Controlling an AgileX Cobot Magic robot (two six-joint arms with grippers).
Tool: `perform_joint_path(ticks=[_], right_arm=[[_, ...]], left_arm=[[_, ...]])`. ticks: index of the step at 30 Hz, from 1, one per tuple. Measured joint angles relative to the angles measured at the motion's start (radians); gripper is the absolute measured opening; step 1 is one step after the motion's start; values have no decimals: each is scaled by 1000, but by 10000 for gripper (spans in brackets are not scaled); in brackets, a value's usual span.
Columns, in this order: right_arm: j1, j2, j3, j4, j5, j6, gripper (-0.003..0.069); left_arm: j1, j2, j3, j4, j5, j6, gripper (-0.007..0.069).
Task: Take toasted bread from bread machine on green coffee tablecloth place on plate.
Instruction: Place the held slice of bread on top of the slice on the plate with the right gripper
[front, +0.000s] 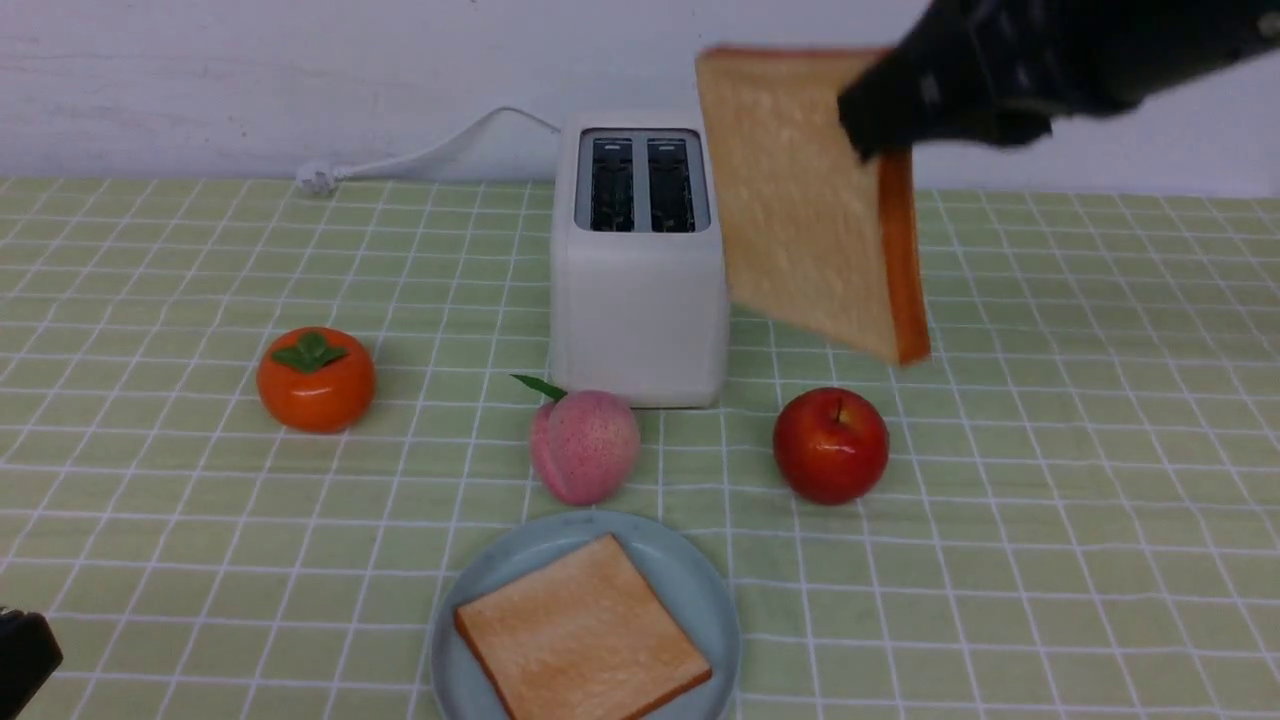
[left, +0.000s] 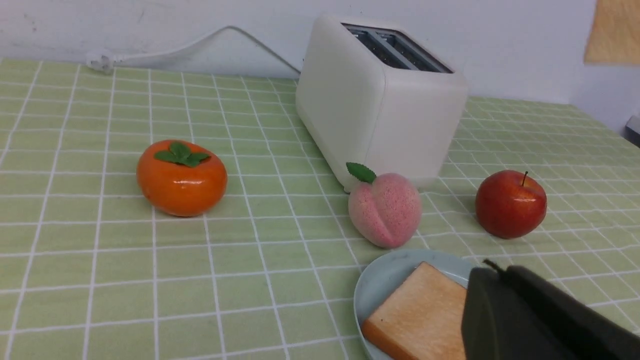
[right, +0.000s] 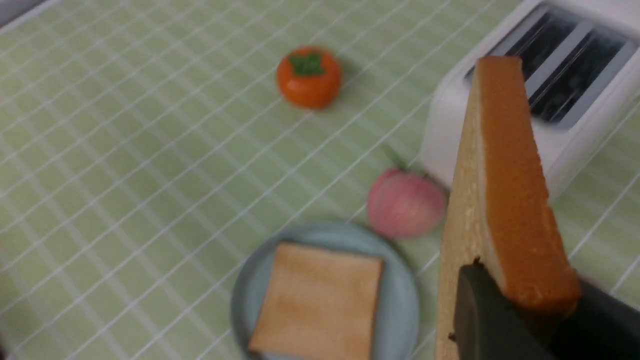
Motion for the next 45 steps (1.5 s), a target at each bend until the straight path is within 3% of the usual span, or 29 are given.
perform_joint_path(ticks=[4,9,14,21,26,33,36,39,41,43,45], right_arm=[[0,-65,218,220,-11,-56,113],[1,-19,389,506,-31,-221,113],[1,159,405,707,-63,-332,113],[1,379,406,865,-111,-423,113],[-1,443,406,865,-166,-423,147],[-34,426,390,701,-249,-416,455],[-79,368,369,589,-215,-345,483],[-114,304,352,486,-159,-243,455],[-149,193,341,312,-49,-68,349],[-152,123,342,214,-3,-5,286],[-144,3,359,85,52,103,155]], left_arm=[[0,0,0,-4,-1,0,-13],[0,0,8,-11,50,0,-12],[0,0,61,-32,87,0,-10],[0,0,70,-39,50,0,-8],[0,0,70,-56,50,0,-8],[0,0,70,-73,49,0,-3],[0,0,70,-73,49,0,-2],[0,0,70,-73,49,0,-2],[0,0,70,-73,49,0,-2],[0,0,70,-74,49,0,-2],[0,0,70,-73,48,0,0]])
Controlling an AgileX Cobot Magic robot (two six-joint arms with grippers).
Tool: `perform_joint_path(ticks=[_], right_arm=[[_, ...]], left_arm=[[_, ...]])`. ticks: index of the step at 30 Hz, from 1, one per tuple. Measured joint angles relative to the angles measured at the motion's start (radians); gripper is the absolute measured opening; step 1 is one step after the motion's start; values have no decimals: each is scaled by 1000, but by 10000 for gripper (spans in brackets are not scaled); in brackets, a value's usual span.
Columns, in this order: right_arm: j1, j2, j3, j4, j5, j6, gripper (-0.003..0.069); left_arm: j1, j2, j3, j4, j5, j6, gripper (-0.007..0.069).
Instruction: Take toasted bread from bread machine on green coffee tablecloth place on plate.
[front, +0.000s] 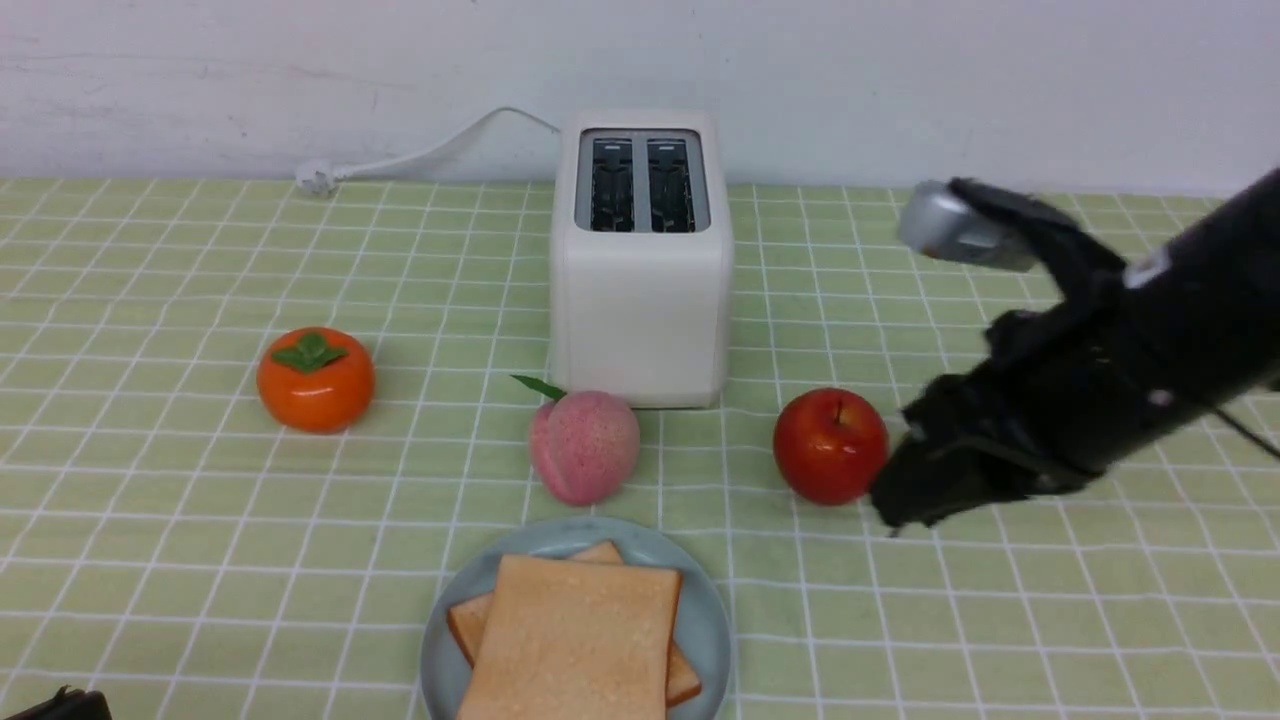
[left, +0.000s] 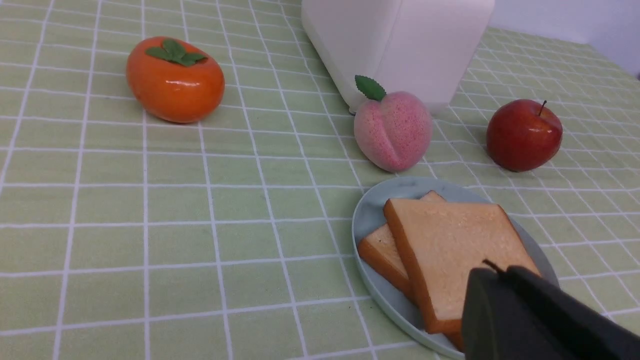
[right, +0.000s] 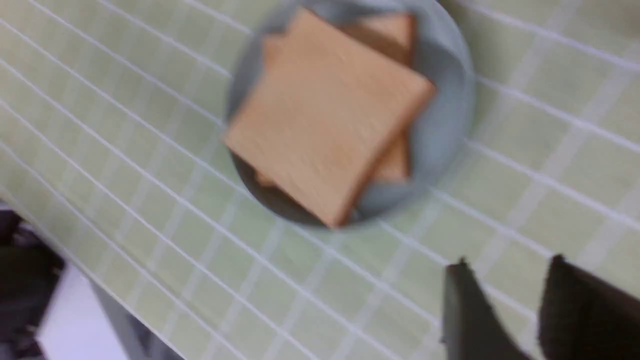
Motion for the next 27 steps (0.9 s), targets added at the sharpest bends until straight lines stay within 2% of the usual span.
perform_joint_path(ticks=[2,5,14,16,22,27], right_arm=[[12,-118,30,-83,16,74,59],[20,-298,93,-153,37,173,-13],[21,-910,348,-328,40,395,-6],[21,-1044,415,-406,23,468,-5],[21,-1166,533,-525,-44,546,5],[21,-1169,580,-547,-54,548,12]], left_arm=[[0,0,0,13,-10,0,1],[0,0,0,26,-27,0,4],[0,0,0,27,-28,0,8],[0,0,0,27,-28,0,8],[0,0,0,27,-28,0,8],[0,0,0,27,-28,0,8]])
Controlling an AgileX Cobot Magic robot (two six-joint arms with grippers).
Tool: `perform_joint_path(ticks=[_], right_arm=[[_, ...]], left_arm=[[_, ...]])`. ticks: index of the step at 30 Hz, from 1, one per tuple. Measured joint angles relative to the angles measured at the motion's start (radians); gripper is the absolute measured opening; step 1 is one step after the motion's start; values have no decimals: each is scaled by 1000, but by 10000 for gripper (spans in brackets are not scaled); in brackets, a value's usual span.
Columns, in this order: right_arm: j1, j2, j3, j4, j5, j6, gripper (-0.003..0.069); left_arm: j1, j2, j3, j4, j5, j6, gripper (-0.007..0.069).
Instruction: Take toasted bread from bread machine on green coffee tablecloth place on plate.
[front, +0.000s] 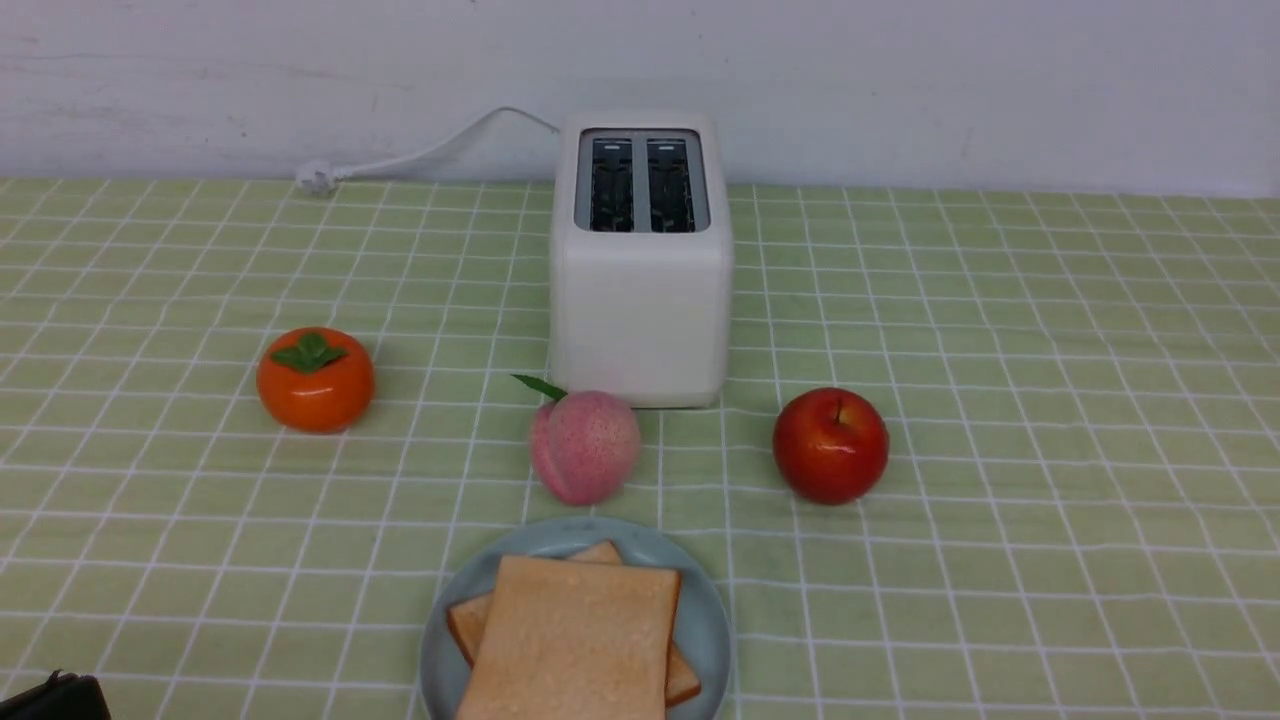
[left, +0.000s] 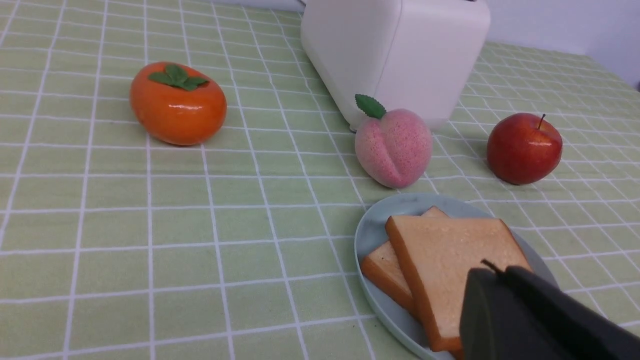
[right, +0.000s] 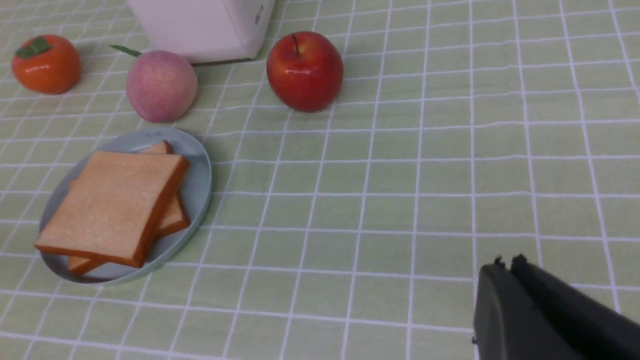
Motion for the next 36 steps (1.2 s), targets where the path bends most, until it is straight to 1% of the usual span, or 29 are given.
perform_joint_path(ticks=[3,6,7,9,10,11,12,14,15,16,17,19,24,29,36], right_arm=[[0,0,10,0,1,1,15],[0,0,17,-29,0,1,15],[0,-1,27,-79,-2,1,15],[-8,-13,68,-127,-66,-1,1],[-42,-30,123,-135,-169,-16,-10],[-66,-44,153,-133,-224,-34,-16],[-104,-58,210,-121,-318,-55,-19],[-227,-110,360,-49,-492,-112,-20],[-236,-110,374,-49,-503,-116,-20],[-286,-158,487,-2,-575,-149,-20],[-316,-190,561,22,-614,-167,-20],[-332,-203,616,48,-609,-181,-20],[-337,-206,617,58,-604,-214,-20],[-337,-206,617,121,-598,-214,-19],[-337,-206,617,128,-597,-217,-15]], left_arm=[[0,0,0,0,0,0,8],[0,0,0,0,0,0,8],[0,0,0,0,0,0,8],[0,0,0,0,0,0,8],[0,0,0,0,0,0,8],[0,0,0,0,0,0,8],[0,0,0,0,0,0,10],[0,0,0,0,0,0,13],[0,0,0,0,0,0,13],[0,0,0,0,0,0,16],[0,0,0,0,1,0,18],[0,0,0,0,-2,0,19],[0,0,0,0,4,0,24],[0,0,0,0,9,0,31],[0,1,0,0,35,0,39]])
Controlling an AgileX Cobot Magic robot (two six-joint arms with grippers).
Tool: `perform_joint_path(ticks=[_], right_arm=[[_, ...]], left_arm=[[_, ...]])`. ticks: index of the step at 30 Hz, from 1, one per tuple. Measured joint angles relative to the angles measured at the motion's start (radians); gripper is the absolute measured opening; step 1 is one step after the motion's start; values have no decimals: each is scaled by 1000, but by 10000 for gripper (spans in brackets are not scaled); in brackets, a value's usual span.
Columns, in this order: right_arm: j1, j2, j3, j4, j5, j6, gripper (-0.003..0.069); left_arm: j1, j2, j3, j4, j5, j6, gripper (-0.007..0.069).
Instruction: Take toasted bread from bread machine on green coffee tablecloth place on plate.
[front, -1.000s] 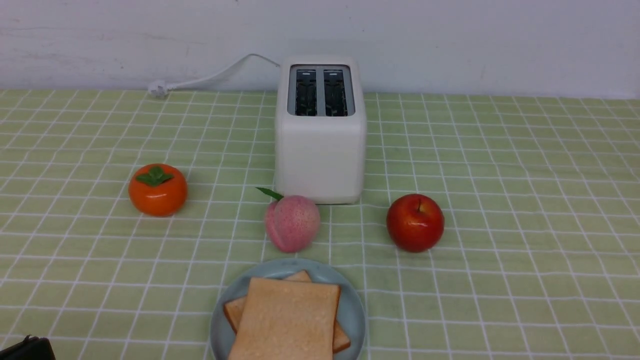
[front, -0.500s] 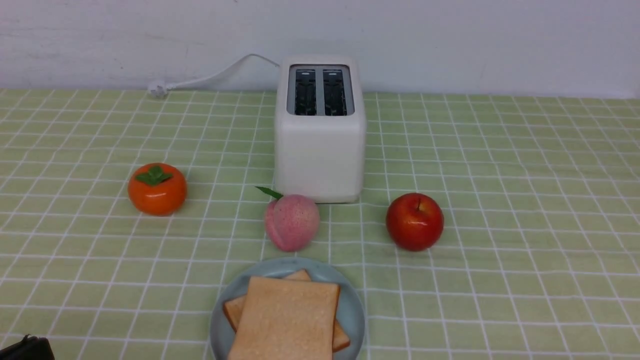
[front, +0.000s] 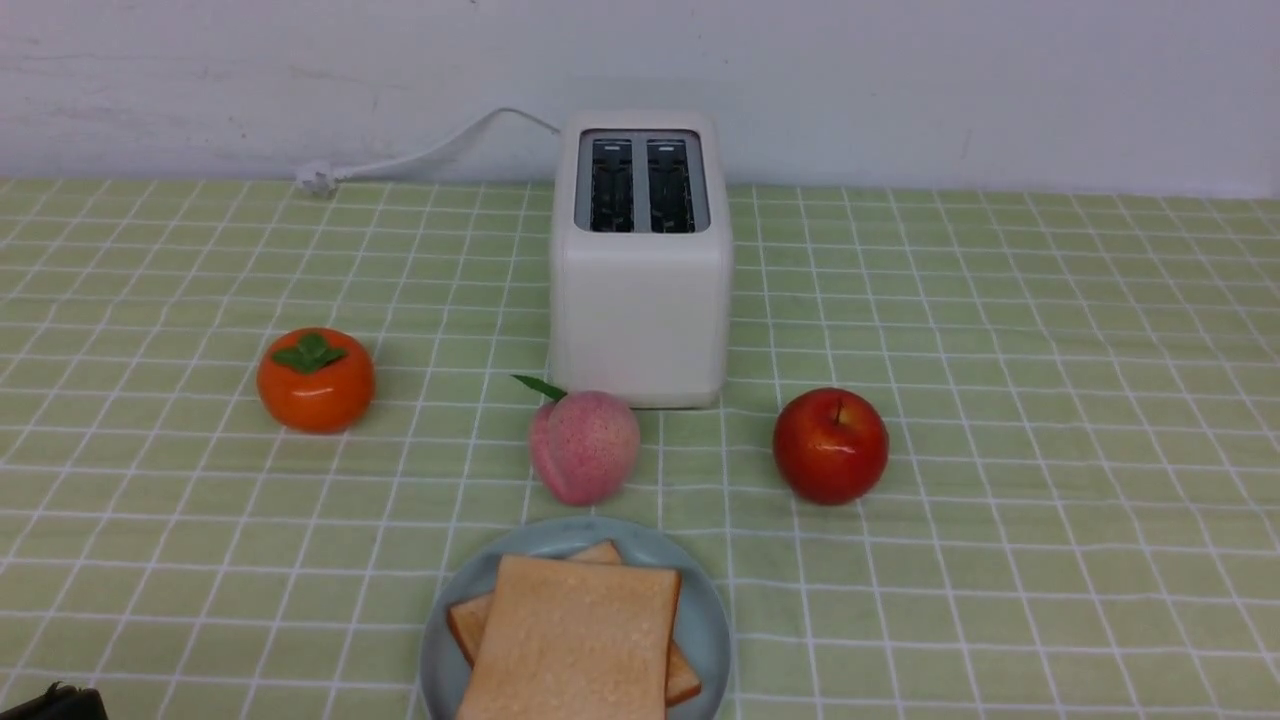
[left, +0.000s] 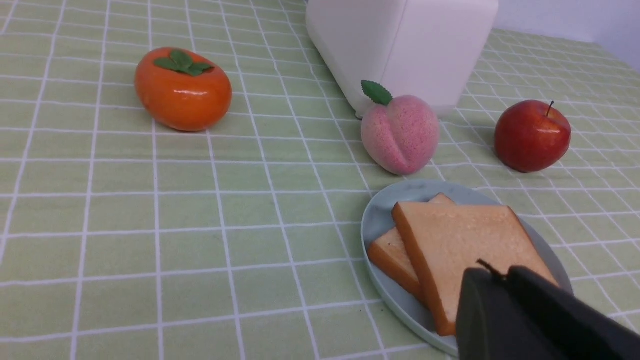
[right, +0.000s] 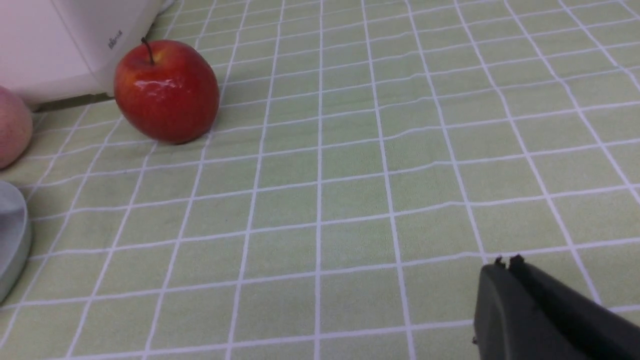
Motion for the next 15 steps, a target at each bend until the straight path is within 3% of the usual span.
perform_joint_path(ticks=[15], right_arm=[[0,0,0,4,0,0,-4]], left_arm=[[5,-44,1,10,23,0,49]])
